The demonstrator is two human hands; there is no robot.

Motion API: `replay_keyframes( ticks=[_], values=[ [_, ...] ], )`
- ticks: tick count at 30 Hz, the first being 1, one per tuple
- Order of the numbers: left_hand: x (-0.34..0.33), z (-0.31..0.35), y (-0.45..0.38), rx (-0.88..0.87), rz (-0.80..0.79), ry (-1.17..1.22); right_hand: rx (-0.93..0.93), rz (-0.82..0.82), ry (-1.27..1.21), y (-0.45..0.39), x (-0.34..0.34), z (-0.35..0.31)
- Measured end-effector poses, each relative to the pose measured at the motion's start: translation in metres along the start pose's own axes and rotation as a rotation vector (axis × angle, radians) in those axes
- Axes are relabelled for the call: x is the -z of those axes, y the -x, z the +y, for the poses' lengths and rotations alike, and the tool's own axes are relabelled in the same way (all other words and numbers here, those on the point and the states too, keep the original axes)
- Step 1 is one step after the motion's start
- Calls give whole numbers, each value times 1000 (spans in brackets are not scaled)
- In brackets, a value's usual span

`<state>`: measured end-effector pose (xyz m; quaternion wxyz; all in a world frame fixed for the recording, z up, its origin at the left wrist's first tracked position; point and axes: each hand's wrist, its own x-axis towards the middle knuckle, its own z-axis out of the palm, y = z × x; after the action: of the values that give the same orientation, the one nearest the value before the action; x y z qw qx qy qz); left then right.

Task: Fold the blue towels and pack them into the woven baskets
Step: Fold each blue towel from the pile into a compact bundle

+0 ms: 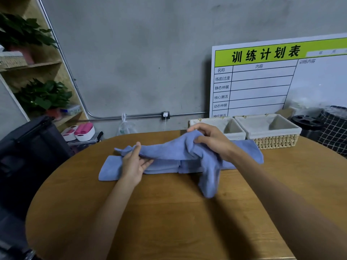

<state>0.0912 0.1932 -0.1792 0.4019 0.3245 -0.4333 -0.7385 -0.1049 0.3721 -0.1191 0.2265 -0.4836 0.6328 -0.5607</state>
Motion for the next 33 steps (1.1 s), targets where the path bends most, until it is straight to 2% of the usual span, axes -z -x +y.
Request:
replay_keyframes(
  ticks=[3, 6, 9, 14, 18, 21, 33],
  values=[
    [-9, 16, 5, -173, -27, -152, -20, 98, 137, 4, 13, 14],
    [-27, 35, 14, -327, -96, -182, 0, 186, 311, -2, 16, 23],
    [-47, 45, 22, -365, -156, -172, 75, 303, 494, -5, 5, 16],
    [-68, 33, 45, -409, -253, -203, 419, 240, 467, 9, -46, -20],
    [-63, 22, 59, -524, -224, -296, 489, 307, 416, 13, -61, -11],
    [-60, 14, 64, -516, -230, -328, 488, 314, 406, 19, -63, -2],
    [-57, -3, 72, -388, -283, -167, 500, 217, 365, 22, -54, 8]
  ],
)
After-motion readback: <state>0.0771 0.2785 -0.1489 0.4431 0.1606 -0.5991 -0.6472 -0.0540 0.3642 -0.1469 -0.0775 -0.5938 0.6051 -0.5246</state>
